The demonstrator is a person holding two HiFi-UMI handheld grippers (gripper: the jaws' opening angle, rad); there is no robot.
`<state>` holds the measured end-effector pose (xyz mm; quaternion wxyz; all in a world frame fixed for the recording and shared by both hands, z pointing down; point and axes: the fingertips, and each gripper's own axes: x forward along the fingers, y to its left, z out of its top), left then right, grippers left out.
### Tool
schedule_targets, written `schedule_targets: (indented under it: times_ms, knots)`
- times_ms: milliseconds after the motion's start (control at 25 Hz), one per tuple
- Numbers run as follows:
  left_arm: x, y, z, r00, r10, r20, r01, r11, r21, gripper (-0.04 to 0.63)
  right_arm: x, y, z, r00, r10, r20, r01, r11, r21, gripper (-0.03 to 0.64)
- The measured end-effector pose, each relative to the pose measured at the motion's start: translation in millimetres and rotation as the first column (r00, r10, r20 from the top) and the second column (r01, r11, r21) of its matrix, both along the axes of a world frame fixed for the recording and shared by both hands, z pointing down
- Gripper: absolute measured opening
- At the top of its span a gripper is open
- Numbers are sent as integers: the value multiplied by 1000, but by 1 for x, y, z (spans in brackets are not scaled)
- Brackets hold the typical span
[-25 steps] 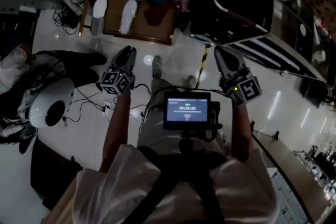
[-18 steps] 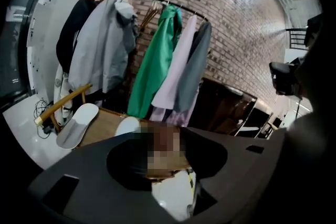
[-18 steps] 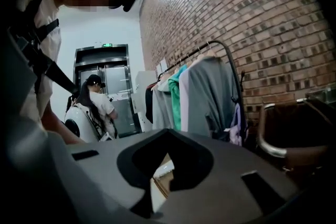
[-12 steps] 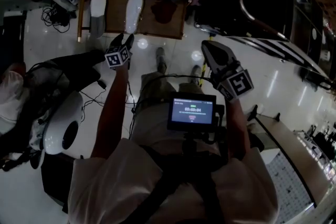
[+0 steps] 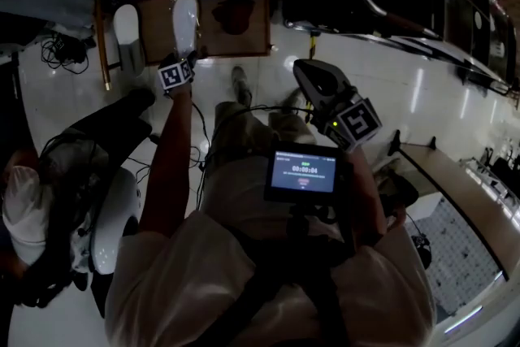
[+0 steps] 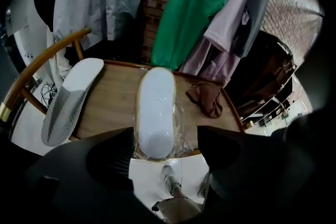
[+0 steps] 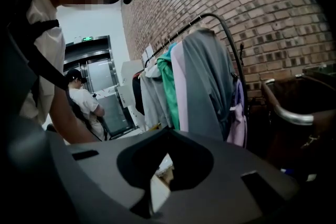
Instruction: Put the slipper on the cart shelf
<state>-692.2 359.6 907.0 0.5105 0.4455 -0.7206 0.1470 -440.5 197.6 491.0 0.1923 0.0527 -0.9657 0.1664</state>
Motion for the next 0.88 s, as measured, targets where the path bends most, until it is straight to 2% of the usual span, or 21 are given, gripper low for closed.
schedule_targets:
  times_ms: [160,320,480,600,760,880]
  knots:
    - [-6,3,26,999,7,-33,-9,997,-73,404,2,2,12,999,21,-27,-21,999,-27,8]
    - [-2,3,48,994,24,-103,-34,995,-92,454,4,9,24,998,36,-52,-39,998,-51,8]
    - [-9,4,60,994,77,-80,-88,985,-151,457,5,20,32,996,46,-74,-51,996,-78,8]
    - [-6,2,70,990,113,-88,-129,972,-198,457,5,26,36,995,55,-89,-63,994,-93,8]
    - [3,14,83,988,94,-124,-127,949,-290,457,9,33,42,992,60,-112,-72,992,-104,8]
    - [3,9,83,987,114,-112,-143,944,-296,456,14,36,45,988,79,-129,-93,989,-113,8]
